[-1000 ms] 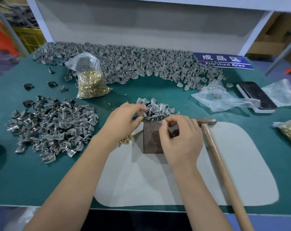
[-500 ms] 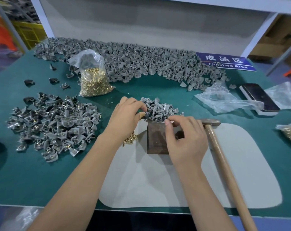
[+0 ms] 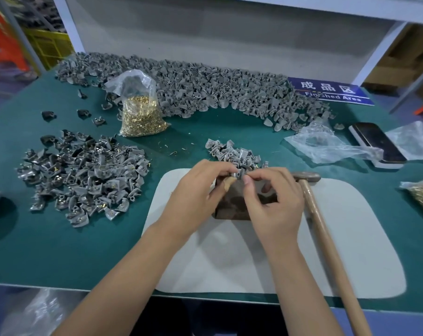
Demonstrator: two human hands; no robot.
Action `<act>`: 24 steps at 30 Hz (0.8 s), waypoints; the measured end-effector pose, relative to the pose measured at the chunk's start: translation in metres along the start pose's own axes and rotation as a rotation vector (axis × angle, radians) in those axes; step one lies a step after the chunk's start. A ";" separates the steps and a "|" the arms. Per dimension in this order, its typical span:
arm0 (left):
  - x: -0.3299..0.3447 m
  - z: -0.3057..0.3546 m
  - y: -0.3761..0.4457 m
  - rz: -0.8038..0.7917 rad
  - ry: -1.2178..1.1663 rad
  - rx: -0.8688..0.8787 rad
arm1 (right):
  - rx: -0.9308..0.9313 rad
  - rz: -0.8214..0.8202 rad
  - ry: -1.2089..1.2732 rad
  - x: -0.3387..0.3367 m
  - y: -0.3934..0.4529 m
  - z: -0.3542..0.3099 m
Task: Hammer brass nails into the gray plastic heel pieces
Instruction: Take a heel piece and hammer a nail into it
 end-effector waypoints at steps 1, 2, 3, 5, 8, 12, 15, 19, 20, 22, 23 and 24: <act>-0.001 0.001 -0.001 0.011 -0.013 0.002 | 0.004 -0.024 0.031 0.001 0.000 0.001; -0.001 0.002 -0.002 0.021 -0.024 0.001 | 0.008 -0.042 0.053 0.003 0.001 0.002; -0.002 0.002 -0.003 0.027 -0.034 -0.001 | 0.012 -0.053 0.065 0.003 0.001 0.003; 0.000 0.003 -0.004 0.026 -0.054 -0.006 | 0.014 -0.061 0.082 0.004 0.000 0.004; 0.004 0.005 -0.005 -0.004 -0.080 0.008 | 0.008 -0.064 0.103 0.004 0.001 0.003; 0.004 0.003 -0.005 0.009 -0.081 0.001 | -0.001 -0.073 0.079 0.005 0.001 0.002; 0.005 0.003 -0.006 0.037 -0.104 -0.012 | 0.001 -0.092 0.067 0.005 0.000 0.000; 0.005 0.005 -0.007 0.048 -0.116 -0.036 | 0.018 -0.147 0.113 0.008 0.000 0.000; 0.004 0.004 -0.007 0.048 -0.119 -0.036 | 0.020 -0.158 0.120 0.008 0.000 0.001; 0.005 0.003 -0.007 0.048 -0.132 -0.038 | 0.018 -0.178 0.131 0.009 0.000 0.000; 0.006 0.002 -0.008 0.050 -0.144 -0.046 | 0.019 -0.183 0.140 0.009 0.000 0.000; 0.006 0.000 -0.008 0.054 -0.159 -0.060 | 0.022 -0.186 0.149 0.009 0.000 0.000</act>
Point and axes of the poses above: each hand's wrist, its own y-axis towards the middle knuckle, its own x-axis out of the palm, z = x × y, the point moved 8 cm from there along y, towards the middle knuckle, and after that the axes turned 12 degrees about -y, right-handed, at the moved point
